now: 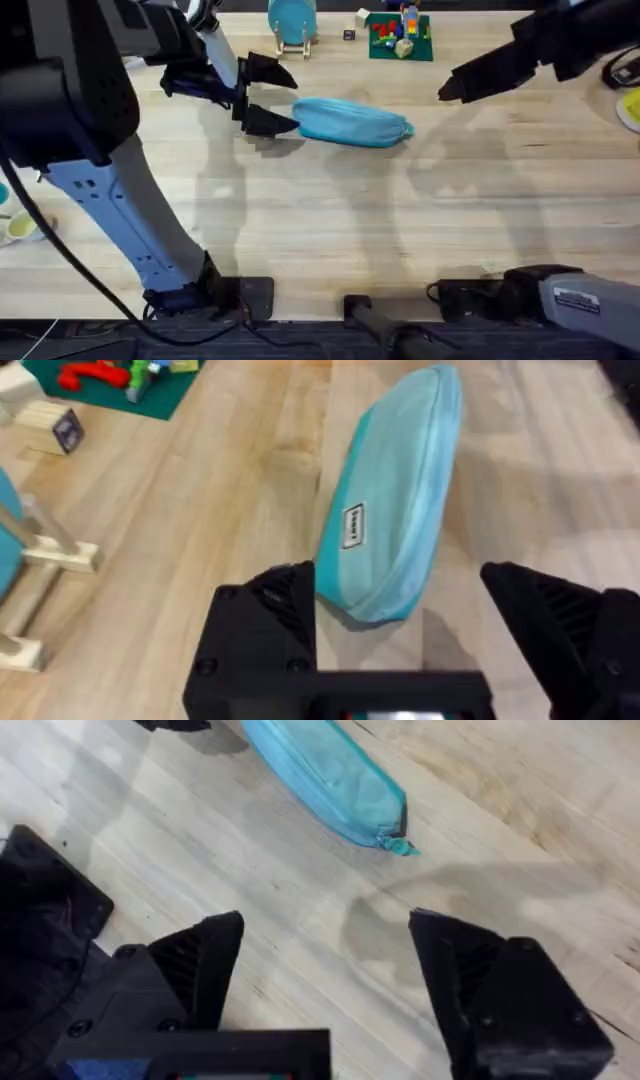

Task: Unzip the bag, pick up the pens from the table one at a time and place them inside, then zip the bag closed.

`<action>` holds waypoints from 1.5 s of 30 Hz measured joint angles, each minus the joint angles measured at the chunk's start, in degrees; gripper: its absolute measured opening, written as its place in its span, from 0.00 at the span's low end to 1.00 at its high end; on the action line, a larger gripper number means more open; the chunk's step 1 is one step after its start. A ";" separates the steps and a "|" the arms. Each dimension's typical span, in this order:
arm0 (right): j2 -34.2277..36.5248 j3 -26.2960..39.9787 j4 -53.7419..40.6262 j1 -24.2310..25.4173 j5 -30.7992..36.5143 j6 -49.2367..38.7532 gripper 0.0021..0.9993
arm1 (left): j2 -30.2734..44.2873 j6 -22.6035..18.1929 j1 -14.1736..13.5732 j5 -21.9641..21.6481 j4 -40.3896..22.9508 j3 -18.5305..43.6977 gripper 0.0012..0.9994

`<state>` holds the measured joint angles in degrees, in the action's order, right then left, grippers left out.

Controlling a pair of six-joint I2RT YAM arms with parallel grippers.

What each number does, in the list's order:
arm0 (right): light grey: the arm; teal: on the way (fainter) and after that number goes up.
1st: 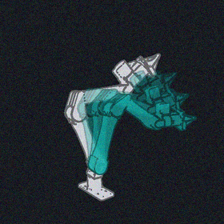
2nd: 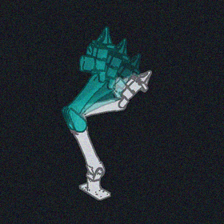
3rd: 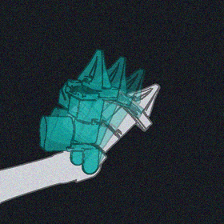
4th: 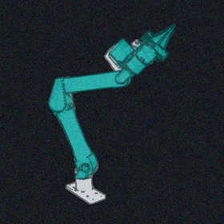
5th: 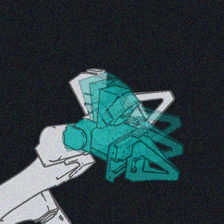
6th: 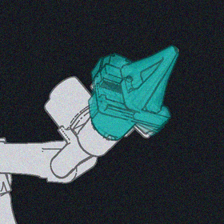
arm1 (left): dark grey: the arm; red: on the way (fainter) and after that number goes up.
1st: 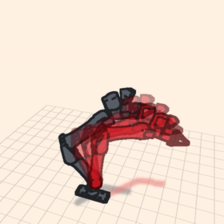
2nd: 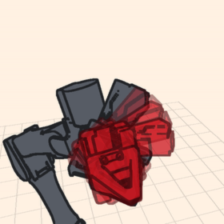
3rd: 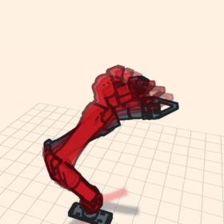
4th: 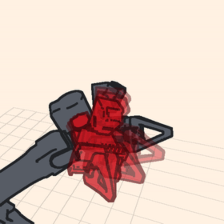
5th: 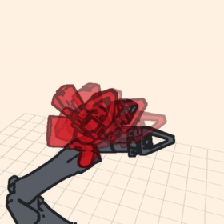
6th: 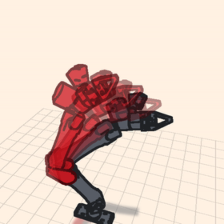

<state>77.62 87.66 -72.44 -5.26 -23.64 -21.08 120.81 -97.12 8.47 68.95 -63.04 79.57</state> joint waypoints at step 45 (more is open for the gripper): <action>0.00 0.00 0.00 0.00 0.00 -0.02 1.00 | -39.23 64.65 2.08 -35.25 -10.11 5.32 1.00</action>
<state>77.62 87.66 -72.44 -5.26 -23.64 -21.10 81.58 -32.47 10.55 33.70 -73.15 84.88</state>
